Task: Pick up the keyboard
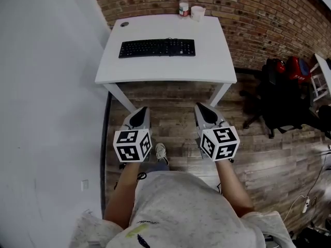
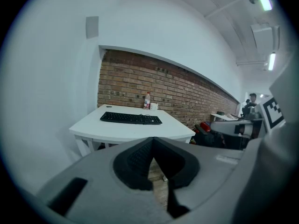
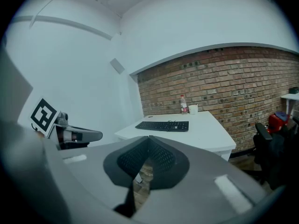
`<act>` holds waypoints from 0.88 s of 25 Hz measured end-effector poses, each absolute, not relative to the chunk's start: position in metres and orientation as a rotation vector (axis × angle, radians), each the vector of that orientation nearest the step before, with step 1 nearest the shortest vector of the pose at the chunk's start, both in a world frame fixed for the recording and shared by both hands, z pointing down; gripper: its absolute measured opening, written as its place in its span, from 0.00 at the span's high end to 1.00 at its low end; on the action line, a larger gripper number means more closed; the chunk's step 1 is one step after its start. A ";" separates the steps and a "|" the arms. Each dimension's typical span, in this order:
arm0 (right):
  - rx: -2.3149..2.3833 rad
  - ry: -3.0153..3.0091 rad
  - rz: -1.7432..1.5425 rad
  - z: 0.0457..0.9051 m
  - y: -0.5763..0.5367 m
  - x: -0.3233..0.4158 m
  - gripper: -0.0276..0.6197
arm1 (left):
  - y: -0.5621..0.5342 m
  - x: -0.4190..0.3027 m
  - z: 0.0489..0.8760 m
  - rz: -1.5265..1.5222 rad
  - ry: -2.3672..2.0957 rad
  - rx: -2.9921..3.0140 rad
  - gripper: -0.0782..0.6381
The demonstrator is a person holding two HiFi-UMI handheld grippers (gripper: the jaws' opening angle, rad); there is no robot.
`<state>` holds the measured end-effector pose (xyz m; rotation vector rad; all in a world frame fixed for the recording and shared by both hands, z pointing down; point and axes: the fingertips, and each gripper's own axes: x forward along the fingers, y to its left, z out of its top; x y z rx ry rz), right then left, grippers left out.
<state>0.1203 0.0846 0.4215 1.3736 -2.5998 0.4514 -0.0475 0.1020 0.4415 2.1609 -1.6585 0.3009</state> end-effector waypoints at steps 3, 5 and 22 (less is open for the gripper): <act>1.392 -2.586 0.454 0.419 0.062 0.112 0.94 | 0.077 -0.058 0.441 0.298 -1.645 2.165 0.90; 1.410 -2.575 0.456 0.418 0.047 0.107 0.94 | 0.060 -0.066 0.441 0.296 -1.632 2.170 0.90; 1.530 -2.500 0.480 0.417 -0.058 0.050 0.92 | -0.056 -0.137 0.440 0.287 -1.551 2.222 0.90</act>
